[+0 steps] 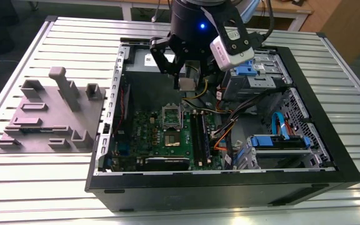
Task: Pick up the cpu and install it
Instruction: 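Place the cpu into insertion slot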
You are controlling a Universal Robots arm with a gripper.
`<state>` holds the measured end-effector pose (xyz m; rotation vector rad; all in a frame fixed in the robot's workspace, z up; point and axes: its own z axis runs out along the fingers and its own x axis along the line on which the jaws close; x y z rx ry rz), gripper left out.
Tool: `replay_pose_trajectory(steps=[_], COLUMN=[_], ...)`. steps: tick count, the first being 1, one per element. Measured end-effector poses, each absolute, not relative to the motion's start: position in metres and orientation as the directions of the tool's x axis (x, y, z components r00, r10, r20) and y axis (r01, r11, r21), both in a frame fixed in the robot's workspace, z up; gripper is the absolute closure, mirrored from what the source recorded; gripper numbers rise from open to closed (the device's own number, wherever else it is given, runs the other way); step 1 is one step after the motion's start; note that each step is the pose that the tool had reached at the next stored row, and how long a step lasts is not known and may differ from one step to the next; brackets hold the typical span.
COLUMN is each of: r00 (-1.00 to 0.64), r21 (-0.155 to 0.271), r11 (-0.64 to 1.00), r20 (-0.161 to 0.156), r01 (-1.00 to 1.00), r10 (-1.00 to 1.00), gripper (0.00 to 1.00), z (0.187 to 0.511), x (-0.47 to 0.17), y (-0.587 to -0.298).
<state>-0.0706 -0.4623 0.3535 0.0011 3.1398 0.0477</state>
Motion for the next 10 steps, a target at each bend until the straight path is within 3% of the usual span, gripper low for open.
replay_pose_trajectory(steps=[10], r00=[-1.000], r21=[0.030], r11=[0.999], r20=[-0.001], r01=[-0.017], r10=[-0.017], gripper=[0.53], z=[0.3469], x=[-0.0800], y=[-0.4645])
